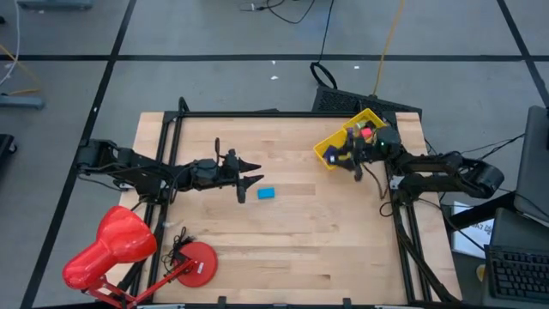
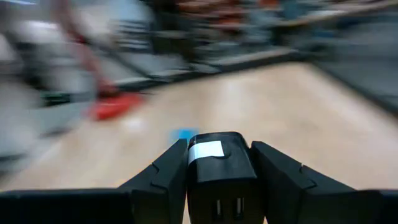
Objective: Pick & Place Office items
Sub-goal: Put the black charger adapter into the top yellow basket
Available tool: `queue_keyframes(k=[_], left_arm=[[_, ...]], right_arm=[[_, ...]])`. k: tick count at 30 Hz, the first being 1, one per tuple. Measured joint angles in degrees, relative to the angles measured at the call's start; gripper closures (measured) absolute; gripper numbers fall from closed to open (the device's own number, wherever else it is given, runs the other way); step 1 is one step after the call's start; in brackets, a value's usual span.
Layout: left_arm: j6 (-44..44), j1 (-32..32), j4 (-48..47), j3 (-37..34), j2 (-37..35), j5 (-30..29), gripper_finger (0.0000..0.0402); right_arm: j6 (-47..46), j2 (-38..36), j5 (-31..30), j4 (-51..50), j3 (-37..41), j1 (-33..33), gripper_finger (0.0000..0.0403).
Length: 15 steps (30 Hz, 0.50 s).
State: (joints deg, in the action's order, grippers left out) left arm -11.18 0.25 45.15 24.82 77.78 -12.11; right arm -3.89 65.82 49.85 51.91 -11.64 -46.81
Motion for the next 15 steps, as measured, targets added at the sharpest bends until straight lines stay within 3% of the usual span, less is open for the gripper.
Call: queue_keyframes(k=[2, 5, 12, 15], left_arm=[[0.0, 0.0, 0.0, 0.0, 0.0, 0.0, 0.0224], [0.0, 0.0, 0.0, 0.0, 0.0, 0.0, 0.0224], [-0.1, 0.0, 0.0, 0.0, 0.0, 0.0, 0.0224], [-0.1, 0.0, 0.0, 0.0, 0.0, 0.0, 0.0224]], right_arm=[[-3.6, 0.0, 6.1, 3.4, 0.0, 2.6, 0.0265], [-6.9, 0.0, 10.7, 9.2, 0.0, 6.9, 0.0265], [-7.6, 0.0, 9.7, 12.8, 0.0, 11.1, 0.0265], [-8.9, 0.0, 5.8, 18.2, 0.0, 11.1, 0.0265]])
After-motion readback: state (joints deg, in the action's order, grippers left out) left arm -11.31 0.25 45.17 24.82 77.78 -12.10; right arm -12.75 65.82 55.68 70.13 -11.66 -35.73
